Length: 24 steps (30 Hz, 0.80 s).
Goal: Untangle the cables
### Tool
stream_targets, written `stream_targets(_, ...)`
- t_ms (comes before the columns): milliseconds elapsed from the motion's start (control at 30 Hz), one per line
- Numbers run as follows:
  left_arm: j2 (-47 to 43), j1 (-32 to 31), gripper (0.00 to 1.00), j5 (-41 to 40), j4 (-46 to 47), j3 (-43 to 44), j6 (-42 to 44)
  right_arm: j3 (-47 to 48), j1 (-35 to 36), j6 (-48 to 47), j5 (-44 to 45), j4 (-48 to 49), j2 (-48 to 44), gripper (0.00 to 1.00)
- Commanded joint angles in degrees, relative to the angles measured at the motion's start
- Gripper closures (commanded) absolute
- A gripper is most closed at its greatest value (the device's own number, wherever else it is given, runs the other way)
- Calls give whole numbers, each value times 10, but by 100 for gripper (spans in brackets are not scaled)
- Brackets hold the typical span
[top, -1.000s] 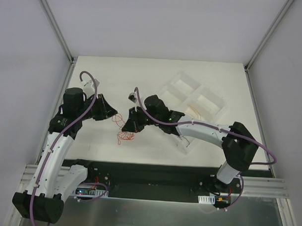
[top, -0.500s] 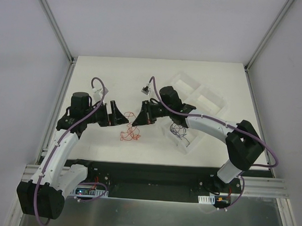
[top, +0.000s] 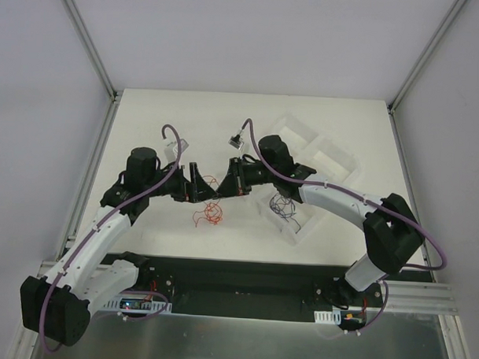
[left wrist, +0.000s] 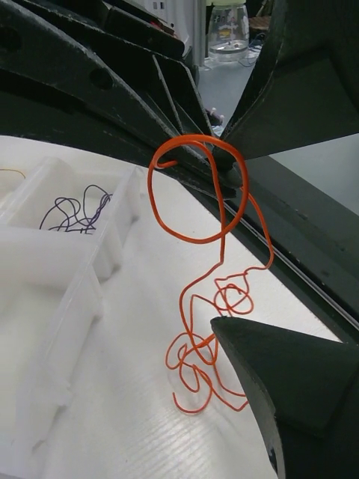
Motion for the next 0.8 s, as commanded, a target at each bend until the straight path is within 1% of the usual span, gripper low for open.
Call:
stream_targets(0, 22, -14, 20, -70, 62, 2, -5, 5, 14, 36, -30, 58, -44, 100)
stream_targets(67, 39, -19, 26, -73, 73, 0, -8, 5, 21, 42, -28, 64, -53, 100)
stream_targets(167, 67, -21, 37, -76, 79, -5, -17, 7, 22, 54, -23, 68, -67, 100)
stream_targets(233, 70, -21, 42, -81, 86, -12, -28, 10, 21, 56, -19, 68, -80, 100)
stream_targets(300, 59, -22, 44, -73, 99, -19, -32, 12, 20, 46, -10, 54, -91, 100)
stream_targets(400, 29, -21, 42, -65, 104, -29, -30, 28, 20, -3, 14, -23, -99, 100)
stream_targets(500, -13, -20, 41, -87, 94, -42, -18, 38, 18, -33, 24, -63, -97, 99)
stream_targets(667, -77, -20, 44, -135, 64, -58, -6, 41, 18, -33, 23, -65, -97, 100)
stream_targets(767, -82, -20, 46, -139, 63, -63, 4, 46, 18, -29, 21, -63, -98, 100)
